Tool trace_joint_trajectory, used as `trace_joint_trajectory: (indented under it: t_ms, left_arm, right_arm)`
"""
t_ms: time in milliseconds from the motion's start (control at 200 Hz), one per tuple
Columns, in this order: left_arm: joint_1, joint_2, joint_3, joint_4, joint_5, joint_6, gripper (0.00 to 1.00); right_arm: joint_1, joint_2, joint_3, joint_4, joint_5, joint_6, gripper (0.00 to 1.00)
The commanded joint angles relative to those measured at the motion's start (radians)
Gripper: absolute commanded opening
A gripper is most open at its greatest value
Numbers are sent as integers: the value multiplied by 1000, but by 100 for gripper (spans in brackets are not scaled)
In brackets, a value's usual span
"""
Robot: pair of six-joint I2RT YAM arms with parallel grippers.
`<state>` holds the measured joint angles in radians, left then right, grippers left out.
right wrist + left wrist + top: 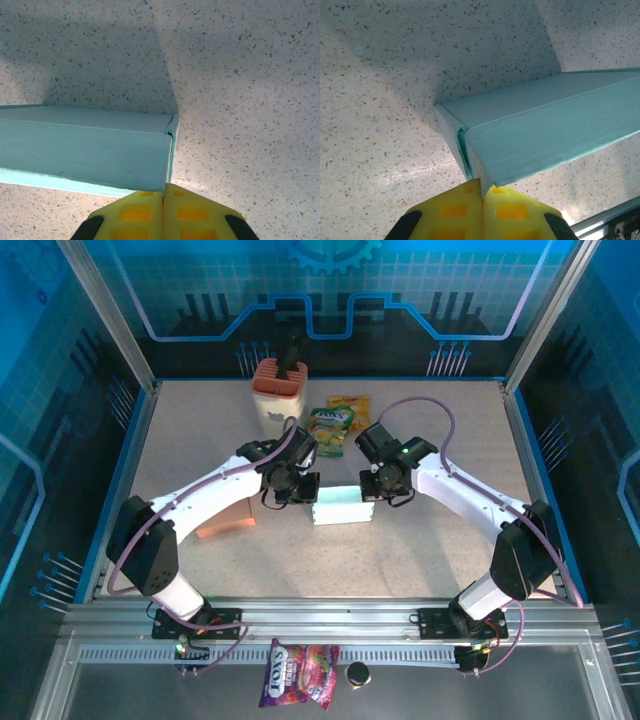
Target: Fold the paper box
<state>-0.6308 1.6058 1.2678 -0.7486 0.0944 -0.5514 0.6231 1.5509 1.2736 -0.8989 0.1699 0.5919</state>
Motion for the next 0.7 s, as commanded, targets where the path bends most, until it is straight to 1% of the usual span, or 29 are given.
trace_joint_trajectory:
  t_ms: [0, 110, 210, 455, 600, 635, 695]
  left_arm:
    - [-3, -9, -37, 66, 36, -11, 0]
    - [-7, -21, -69, 91, 30, -17, 0]
    - [-20, -37, -89, 103, -1, 0, 0]
    - [-83, -98, -192, 178, -126, 41, 0]
    - [-102, -137, -261, 220, -188, 1, 0]
    - [-104, -144, -272, 227, -198, -14, 0]
    - [-109, -159, -293, 244, -215, -39, 0]
  right_arm:
    - [23, -14, -20, 18, -14, 9, 0]
    - [23, -18, -30, 26, -13, 9, 0]
    - [23, -27, -44, 39, -15, 6, 0]
    - [23, -68, -115, 78, 1, 0, 0]
    - [23, -107, -148, 87, -13, 15, 0]
    - [23, -116, -152, 84, -22, 20, 6]
    - [23, -130, -152, 69, -45, 38, 19]
